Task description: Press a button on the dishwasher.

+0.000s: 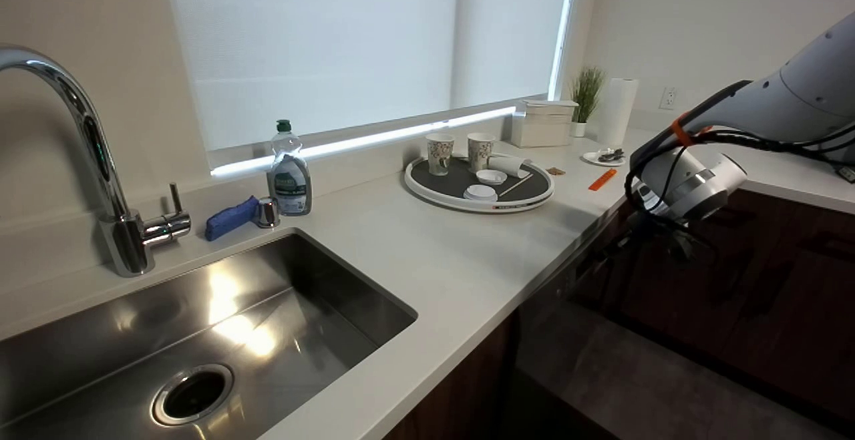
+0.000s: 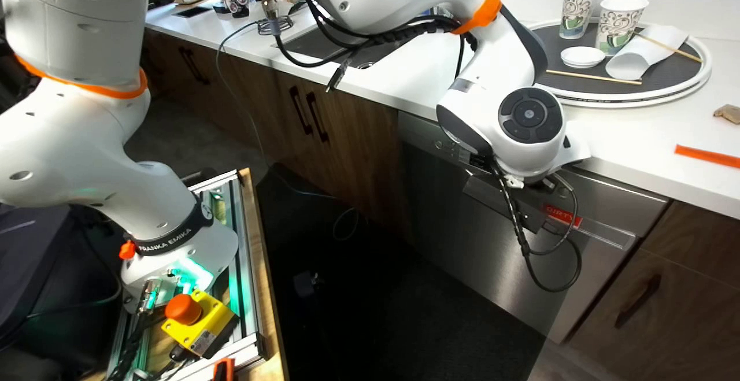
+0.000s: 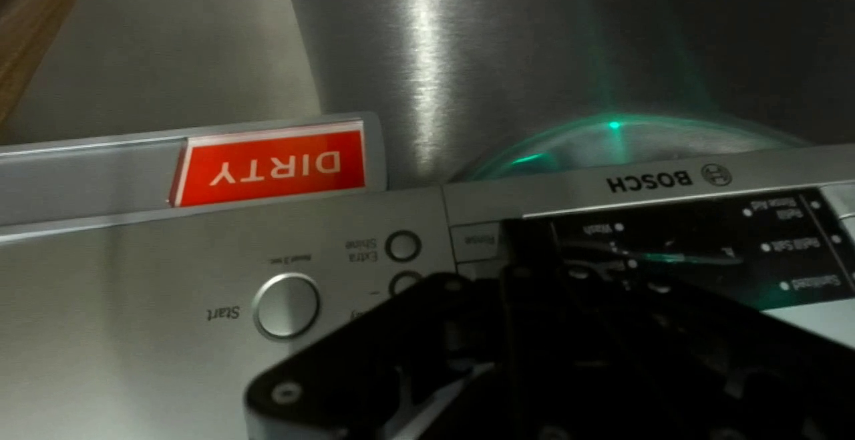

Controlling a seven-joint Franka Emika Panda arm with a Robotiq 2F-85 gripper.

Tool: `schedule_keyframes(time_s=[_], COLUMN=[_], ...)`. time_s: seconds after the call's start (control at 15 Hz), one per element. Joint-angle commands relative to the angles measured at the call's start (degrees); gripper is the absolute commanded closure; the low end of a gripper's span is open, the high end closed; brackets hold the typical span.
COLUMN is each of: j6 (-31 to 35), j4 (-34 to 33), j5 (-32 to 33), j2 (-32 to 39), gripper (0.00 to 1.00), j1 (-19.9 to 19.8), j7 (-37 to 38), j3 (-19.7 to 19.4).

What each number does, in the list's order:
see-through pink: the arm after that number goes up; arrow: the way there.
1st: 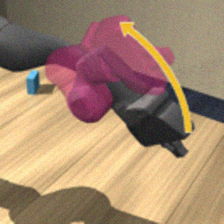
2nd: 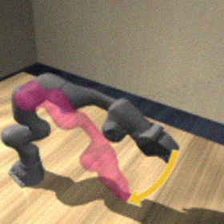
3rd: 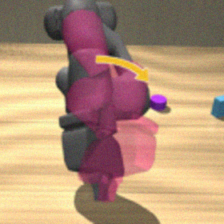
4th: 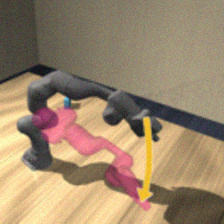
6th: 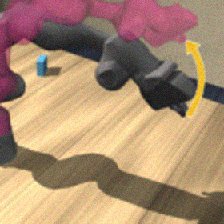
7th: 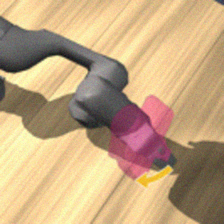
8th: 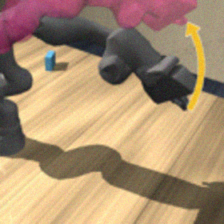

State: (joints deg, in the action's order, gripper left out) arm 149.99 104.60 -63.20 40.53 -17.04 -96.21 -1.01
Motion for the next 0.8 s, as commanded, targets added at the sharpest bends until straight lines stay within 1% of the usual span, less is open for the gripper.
schedule_keyframes(time_s=[0.0, 0.27, 0.33, 0.53, 0.73], j6=[3.0, 3.7, 3.8, 2.9, 1.3], j4=[-2.1, -2.3, -2.2, -2.4, -2.5], j5=[-6.0, -12.6, -13.6, -17.6, -20.6], j2=[1.5, 1.6, 1.6, 1.4, 1.3], gripper=[1.00, 1.00, 1.00, 1.00, 1.00], j1=[-2.1, -2.2, -2.8, -3.7, -4.8], j7=[-3.2, -6.3, -7.1, -9.3, -9.5], j3=[2.6, 2.7, 3.4, 4.1, 4.7])
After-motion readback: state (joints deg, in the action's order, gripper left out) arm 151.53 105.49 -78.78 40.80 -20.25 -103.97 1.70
